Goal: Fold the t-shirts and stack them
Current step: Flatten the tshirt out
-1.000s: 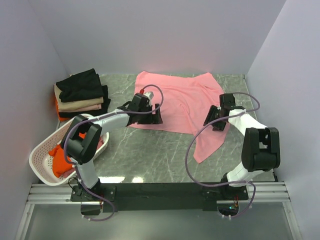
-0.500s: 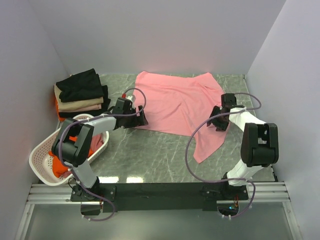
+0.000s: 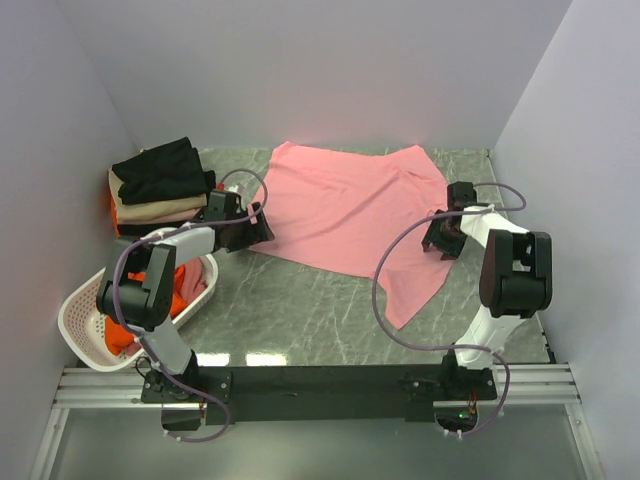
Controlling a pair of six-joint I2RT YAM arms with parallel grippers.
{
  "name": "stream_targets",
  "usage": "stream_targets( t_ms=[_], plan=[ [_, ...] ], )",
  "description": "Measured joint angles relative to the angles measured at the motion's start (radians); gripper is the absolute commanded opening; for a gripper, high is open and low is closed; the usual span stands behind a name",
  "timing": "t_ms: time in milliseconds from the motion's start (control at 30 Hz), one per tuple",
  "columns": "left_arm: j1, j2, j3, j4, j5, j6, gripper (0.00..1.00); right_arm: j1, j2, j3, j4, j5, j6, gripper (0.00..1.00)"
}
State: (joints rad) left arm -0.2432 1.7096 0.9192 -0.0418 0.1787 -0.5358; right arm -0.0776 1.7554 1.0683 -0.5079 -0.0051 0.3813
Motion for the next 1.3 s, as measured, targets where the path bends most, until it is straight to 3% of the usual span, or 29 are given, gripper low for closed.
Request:
stream_targets(
  t_ms=[333,667,833,1033,1167,1300],
  plan=[
    [0.003,0.000,0.098,-0.124,-0.067,0.002,0.90,-0.024,0.106,0.137,-0.032,0.013,-0.013,0.59],
    [-0.251,0.068,0.296,-0.114,-0.085,0.001,0.89,-0.057,0.264,0.370,-0.098,0.017,-0.035,0.58],
    [-0.290,0.164,0.328,-0.101,-0.066,-0.001,0.89,-0.074,0.322,0.523,-0.141,0.045,-0.061,0.54],
    [-0.303,0.165,0.301,-0.097,-0.068,-0.008,0.90,-0.028,0.077,0.412,-0.128,0.069,-0.063,0.54],
    [-0.316,0.121,0.253,-0.091,-0.068,-0.009,0.90,0.128,-0.187,0.265,-0.122,0.093,-0.056,0.54],
    [-0.320,0.069,0.209,-0.087,-0.072,-0.009,0.90,0.290,-0.309,0.123,-0.136,0.119,-0.039,0.54]
  ],
)
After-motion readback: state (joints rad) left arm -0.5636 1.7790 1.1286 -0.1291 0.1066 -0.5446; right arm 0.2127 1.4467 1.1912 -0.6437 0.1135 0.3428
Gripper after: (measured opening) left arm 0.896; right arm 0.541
